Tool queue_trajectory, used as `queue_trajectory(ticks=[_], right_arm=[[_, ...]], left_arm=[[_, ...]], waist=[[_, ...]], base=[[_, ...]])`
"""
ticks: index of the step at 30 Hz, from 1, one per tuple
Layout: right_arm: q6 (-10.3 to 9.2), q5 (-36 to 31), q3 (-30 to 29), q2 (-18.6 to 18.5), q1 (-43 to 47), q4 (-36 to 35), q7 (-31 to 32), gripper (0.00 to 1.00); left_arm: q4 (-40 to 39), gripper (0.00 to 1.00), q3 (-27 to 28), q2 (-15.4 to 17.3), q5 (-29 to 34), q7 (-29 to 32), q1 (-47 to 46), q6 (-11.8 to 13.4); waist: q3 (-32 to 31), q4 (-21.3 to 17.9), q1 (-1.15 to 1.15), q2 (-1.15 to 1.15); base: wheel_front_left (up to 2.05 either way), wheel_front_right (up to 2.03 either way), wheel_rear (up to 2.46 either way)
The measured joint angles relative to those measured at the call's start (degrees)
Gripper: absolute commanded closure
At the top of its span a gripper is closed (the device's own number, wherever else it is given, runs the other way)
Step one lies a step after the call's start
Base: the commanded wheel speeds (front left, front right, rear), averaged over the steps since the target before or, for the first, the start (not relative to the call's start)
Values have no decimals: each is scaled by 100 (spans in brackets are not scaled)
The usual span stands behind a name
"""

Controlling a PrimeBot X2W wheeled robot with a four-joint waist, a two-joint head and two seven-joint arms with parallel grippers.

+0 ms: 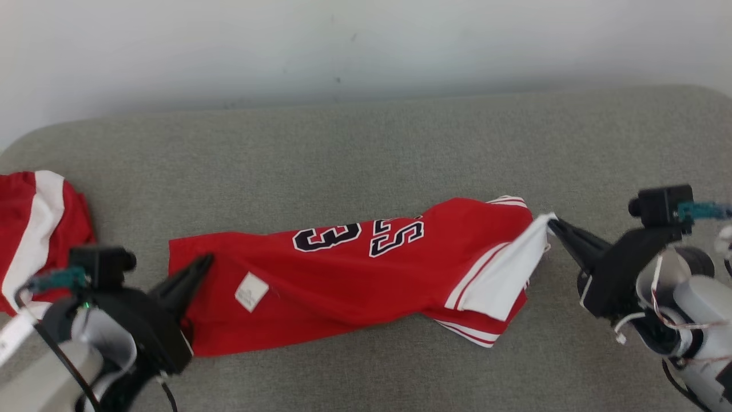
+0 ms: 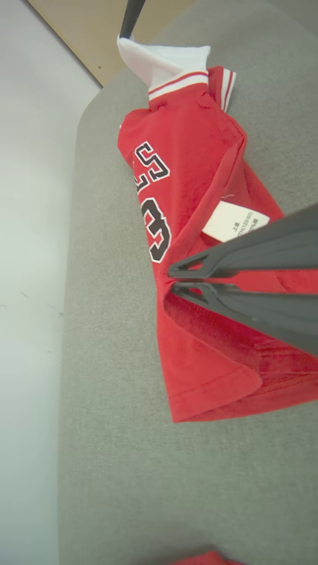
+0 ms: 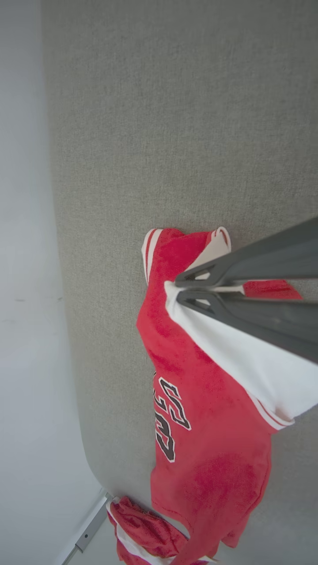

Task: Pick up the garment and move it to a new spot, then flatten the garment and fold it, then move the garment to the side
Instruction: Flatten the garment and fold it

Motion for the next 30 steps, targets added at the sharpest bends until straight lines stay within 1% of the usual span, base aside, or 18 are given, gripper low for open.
queue_trajectory(ticks=[3, 5, 8, 10, 13, 14, 16, 19, 21, 22, 23, 26, 28, 30], right_arm=[[48, 74, -27, 246, -610, 142, 250, 100], [47, 98, -62, 463, -1135, 337, 424, 100], [37, 101, -104, 787, -1940, 683, 689, 100], [-33, 105, -166, 1006, -2581, 1007, 837, 100], [-256, -19, -431, 1235, -3791, 1572, 851, 100], [-319, -144, -505, 1267, -4254, 1734, 833, 100], [-414, -392, -726, 1301, -5132, 1886, 603, 100], [-443, -556, -1037, 1354, -6056, 1848, 178, 100], [-437, -659, -1068, 1433, -6408, 1806, -65, 100], [-413, -678, -1056, 1503, -6477, 1838, -170, 100], [-330, -699, -998, 1558, -6482, 1872, -264, 100], [2, -754, -881, 1658, -6246, 2022, -548, 100], [230, -687, -842, 1689, -5777, 2005, -739, 100], [441, -590, -769, 1704, -5094, 1933, -882, 100]], left_arm=[[5, 100, 264, 70, -158, 255, -645, -281], [177, 100, 508, 67, -421, 455, -1163, -448], [578, 100, 743, 9, -631, 789, -1956, -604], [899, 100, 813, -67, -647, 1032, -2571, -657], [1326, 100, 942, -245, -467, 1273, -3649, -657], [1435, 100, 1046, -338, -457, 1288, -4017, -658], [1529, 100, 1217, -535, -364, 1284, -4787, -667], [1501, 100, 1496, -808, -334, 1126, -5728, -757], [1467, 100, 1624, -793, -267, 954, -6069, -833], [1508, 100, 1660, -768, -232, 827, -6118, -858], [1562, 100, 1650, -722, -191, 762, -6115, -900], [1696, 100, 1621, -616, -86, 422, -5760, -953], [1782, 100, 1599, -579, -109, 212, -5263, -954], [1793, 100, 1562, -555, -236, 21, -4604, -977]], waist=[[160, -72, 0, 0], [288, -127, 1, 0], [498, -212, 0, 0], [651, -264, 1, 1], [891, -324, 2, 1], [972, -338, 2, 1], [1140, -353, 1, 1], [1392, -339, 1, 1], [1557, -306, 1, 0], [1632, -283, 1, 0], [1700, -255, 0, 0], [1820, -136, 3, 2], [1830, -61, 2, 1], [1771, -16, 1, 1]], base=[[0, 0, 0], [0, 0, 0], [0, 0, 0], [0, 0, 0], [0, 0, 0], [0, 0, 0], [0, 0, 0], [0, 0, 0], [0, 0, 0], [0, 0, 0], [0, 0, 0], [0, 0, 0], [0, 0, 0], [0, 0, 0]])
